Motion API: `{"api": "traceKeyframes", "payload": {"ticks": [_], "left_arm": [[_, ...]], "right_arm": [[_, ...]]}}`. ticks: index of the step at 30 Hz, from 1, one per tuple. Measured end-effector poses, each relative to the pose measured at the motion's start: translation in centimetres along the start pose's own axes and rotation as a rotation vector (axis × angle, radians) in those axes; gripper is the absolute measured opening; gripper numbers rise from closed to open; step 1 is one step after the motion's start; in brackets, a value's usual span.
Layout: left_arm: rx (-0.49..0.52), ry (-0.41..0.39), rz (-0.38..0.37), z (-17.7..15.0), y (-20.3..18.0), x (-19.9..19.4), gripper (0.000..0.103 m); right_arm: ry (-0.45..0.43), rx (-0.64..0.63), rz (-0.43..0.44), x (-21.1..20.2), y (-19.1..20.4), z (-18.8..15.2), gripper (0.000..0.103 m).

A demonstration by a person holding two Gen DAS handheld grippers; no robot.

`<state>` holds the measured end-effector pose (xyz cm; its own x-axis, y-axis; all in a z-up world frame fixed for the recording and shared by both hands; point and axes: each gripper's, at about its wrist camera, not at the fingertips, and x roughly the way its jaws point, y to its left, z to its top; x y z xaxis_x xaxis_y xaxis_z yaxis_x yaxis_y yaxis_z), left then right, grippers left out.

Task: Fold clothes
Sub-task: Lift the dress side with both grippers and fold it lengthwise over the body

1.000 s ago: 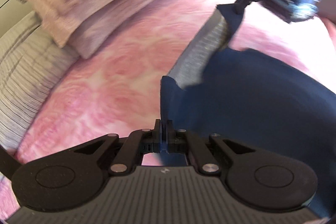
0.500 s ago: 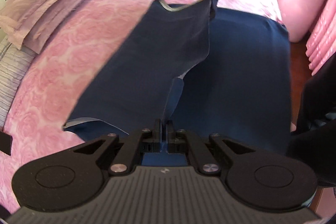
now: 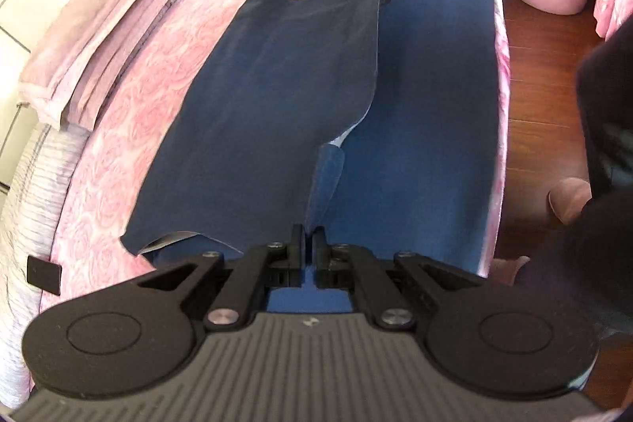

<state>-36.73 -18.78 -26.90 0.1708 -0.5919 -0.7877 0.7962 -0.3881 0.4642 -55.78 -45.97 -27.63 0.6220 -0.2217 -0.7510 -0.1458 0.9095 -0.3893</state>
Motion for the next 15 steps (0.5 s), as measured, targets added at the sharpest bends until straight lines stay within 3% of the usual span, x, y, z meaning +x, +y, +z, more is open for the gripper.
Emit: {"api": "traceKeyframes", "payload": {"ticks": [15], "left_arm": [[0.073,-0.175,0.239,-4.5,-7.3,-0.8,0.000]], "right_arm": [[-0.132,-0.084,-0.303,-0.3,9.6,-2.7,0.001]]}}
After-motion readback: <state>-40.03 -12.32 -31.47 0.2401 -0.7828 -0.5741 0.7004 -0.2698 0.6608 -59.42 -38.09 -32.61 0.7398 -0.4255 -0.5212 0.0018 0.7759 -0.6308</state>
